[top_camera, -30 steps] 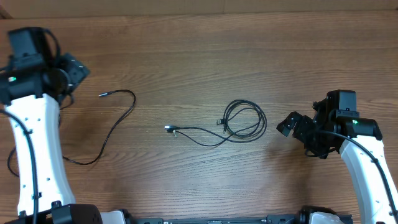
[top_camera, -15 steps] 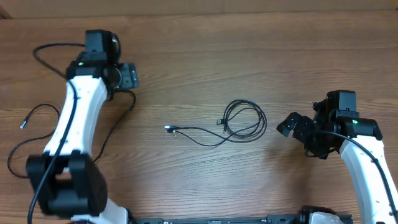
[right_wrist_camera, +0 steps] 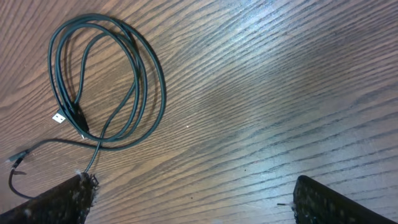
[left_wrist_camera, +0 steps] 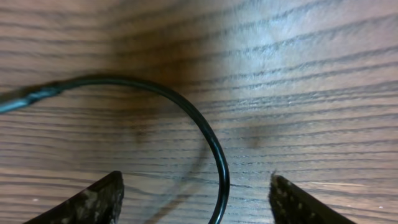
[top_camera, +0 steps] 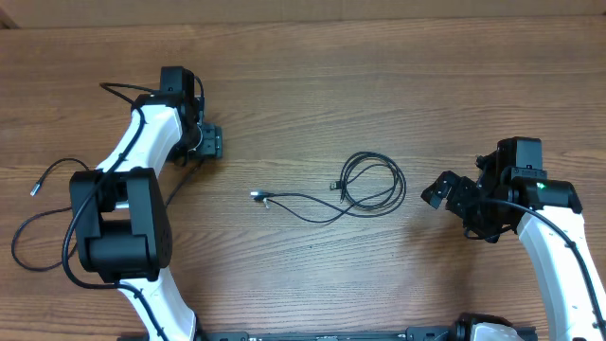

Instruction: Untangle cables

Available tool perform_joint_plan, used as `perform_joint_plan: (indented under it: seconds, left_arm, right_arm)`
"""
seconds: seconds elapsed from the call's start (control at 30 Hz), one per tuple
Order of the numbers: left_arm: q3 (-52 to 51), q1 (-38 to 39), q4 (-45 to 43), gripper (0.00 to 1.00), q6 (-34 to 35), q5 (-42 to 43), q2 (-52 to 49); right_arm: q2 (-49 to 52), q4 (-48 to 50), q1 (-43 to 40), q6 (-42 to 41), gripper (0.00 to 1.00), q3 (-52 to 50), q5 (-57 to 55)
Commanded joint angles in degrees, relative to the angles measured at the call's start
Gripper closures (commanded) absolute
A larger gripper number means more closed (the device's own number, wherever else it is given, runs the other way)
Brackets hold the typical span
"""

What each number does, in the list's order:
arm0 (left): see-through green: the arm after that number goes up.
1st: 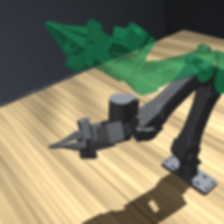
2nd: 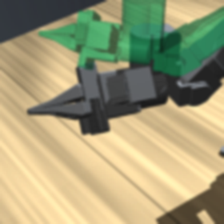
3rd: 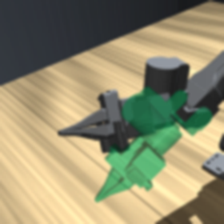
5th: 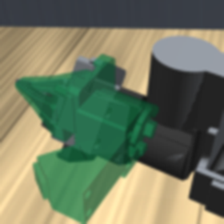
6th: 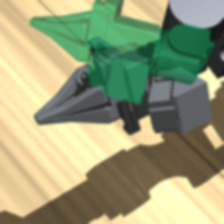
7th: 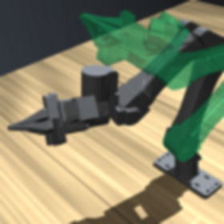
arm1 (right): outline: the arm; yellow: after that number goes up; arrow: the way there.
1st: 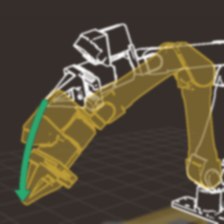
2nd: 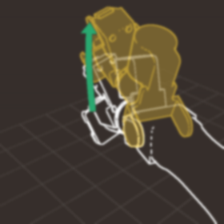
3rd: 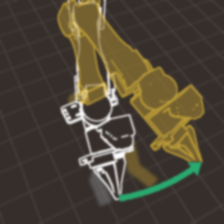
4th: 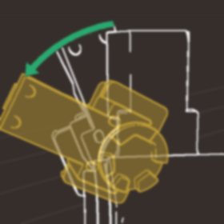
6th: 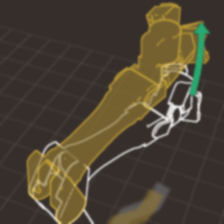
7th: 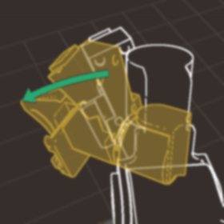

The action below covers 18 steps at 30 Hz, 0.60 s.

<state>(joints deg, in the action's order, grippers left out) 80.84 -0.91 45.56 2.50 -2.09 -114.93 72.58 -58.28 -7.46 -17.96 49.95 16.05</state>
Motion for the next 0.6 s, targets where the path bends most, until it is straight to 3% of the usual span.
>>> perform_joint_plan:
  seconds: [0.0, 0.13, 0.23, 0.3, 0.43, 0.57]
  left_arm:
    - [-0.1, 0.3, 0.7, 0.30, -1.2, 1.5, -2.1]
    - [-0.1, 0.3, 1.4, 0.38, -1.2, 1.5, -2.4]
    - [-0.1, 0.3, 1.4, 0.50, -1.2, 1.5, -2.4]
    - [-0.1, 0.3, 1.7, 0.60, -1.2, 1.5, -2.4]
    - [-0.1, 0.3, 2.5, 0.93, -1.2, 1.0, -2.4]
    - [0.0, 0.3, 2.6, 0.96, 0.0, 0.4, -2.4]
  right_arm:
    - [-0.8, -0.2, 0.1, 0.5, 0.00, 1.4, -0.6]
    - [-0.8, -0.2, 0.1, 0.5, 0.00, 1.4, -0.6]
    - [-0.8, -0.2, 0.1, 0.5, 0.00, 1.4, -0.6]
    - [-0.8, -0.3, 0.1, 0.5, 0.00, 1.4, -0.6]
    - [-0.8, -0.4, 0.1, 0.5, 0.00, 1.4, -0.6]
    - [-0.8, -0.4, 0.1, 0.5, 0.00, 1.4, -0.6]
